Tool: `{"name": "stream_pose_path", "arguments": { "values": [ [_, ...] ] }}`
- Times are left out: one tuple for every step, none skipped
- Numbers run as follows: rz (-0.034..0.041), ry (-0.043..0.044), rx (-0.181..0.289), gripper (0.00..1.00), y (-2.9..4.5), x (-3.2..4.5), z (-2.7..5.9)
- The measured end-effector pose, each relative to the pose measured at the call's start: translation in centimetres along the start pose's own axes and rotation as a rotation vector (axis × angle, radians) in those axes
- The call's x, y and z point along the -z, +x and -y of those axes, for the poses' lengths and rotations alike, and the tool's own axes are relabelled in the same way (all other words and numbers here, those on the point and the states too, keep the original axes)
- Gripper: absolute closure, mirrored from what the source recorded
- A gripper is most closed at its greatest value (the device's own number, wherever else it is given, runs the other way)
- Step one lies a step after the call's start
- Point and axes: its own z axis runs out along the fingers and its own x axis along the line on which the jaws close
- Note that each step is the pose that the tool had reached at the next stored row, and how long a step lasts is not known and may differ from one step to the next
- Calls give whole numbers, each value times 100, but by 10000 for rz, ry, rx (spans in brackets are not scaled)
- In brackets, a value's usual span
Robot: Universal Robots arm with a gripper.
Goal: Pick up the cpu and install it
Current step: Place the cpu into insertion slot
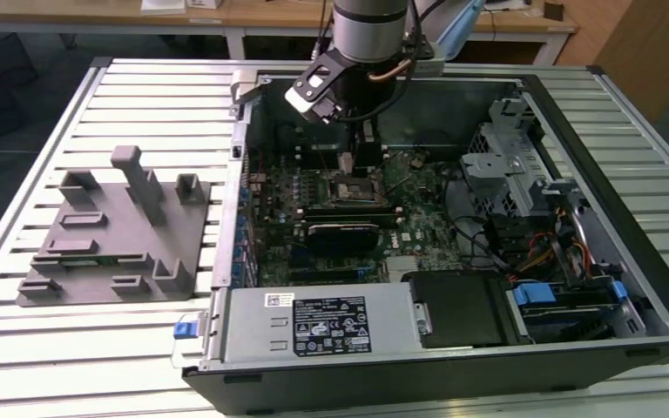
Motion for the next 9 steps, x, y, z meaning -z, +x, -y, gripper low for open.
{"name": "stream_pose_path", "arguments": {
  "values": [
    [-1,0,0,47,0,-2,0],
    [0,0,0,47,0,-3,0],
    [0,0,0,47,0,-5,0],
    [1,1,0,47,0,-5,0],
    [0,0,0,47,0,-7,0],
    [-1,-1,0,47,0,-9,0],
    [-1,0,0,47,0,-11,0],
    [-1,0,0,47,0,-13,0],
    [-2,-1,0,47,1,-17,0]
  ]
}}
